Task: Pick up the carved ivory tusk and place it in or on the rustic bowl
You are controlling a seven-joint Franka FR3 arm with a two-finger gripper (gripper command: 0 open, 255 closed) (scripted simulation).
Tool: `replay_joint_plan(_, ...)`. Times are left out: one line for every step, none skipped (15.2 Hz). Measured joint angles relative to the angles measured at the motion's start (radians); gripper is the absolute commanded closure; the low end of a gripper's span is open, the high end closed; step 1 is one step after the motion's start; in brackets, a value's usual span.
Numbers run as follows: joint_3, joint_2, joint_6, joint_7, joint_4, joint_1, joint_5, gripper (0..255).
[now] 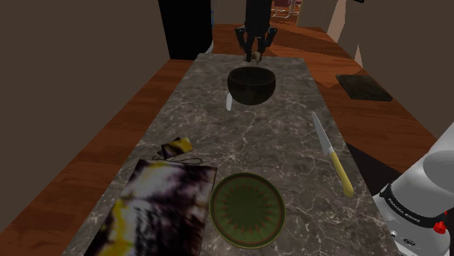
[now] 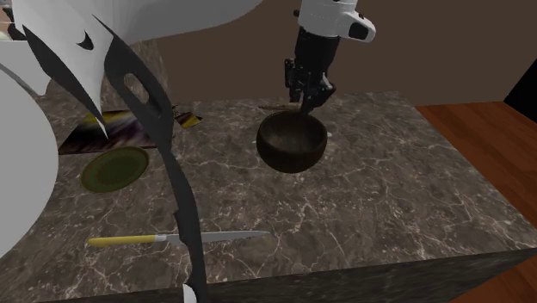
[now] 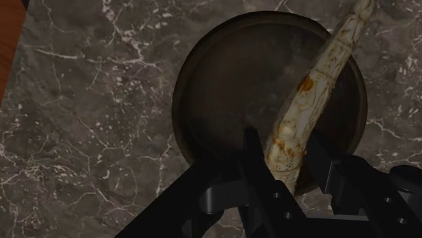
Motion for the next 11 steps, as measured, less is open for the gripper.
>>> replay_joint_plan(-0.001, -0.003, 0.013, -0.003, -0.017, -0.001, 0.001, 255)
replay_joint_plan(-0.001, -0.006, 0.027, -0.005, -0.033, -0.001, 0.002, 255)
replay_joint_plan(-0.001, -0.004, 0.04, -0.007, -0.044, -0.002, 0.001, 255)
replay_joint_plan(-0.001, -0.004, 0.055, -0.008, -0.06, -0.002, 0.001, 255)
replay_joint_plan(-0.002, -0.004, 0.066, -0.009, -0.07, -0.002, 0.001, 255)
replay_joint_plan(-0.002, -0.006, 0.078, -0.012, -0.084, -0.003, 0.002, 255)
replay_joint_plan(-0.003, -0.003, 0.095, -0.014, -0.099, -0.003, 0.001, 255)
replay_joint_plan(-0.002, -0.003, 0.105, -0.014, -0.11, -0.003, 0.002, 255)
replay_joint_plan(-0.001, -0.003, 0.109, -0.013, -0.113, -0.002, 0.002, 255)
replay_joint_plan(-0.001, -0.003, 0.111, -0.013, -0.115, -0.002, 0.002, 255)
replay_joint_plan(-0.001, -0.003, 0.112, -0.013, -0.116, -0.002, 0.002, 255)
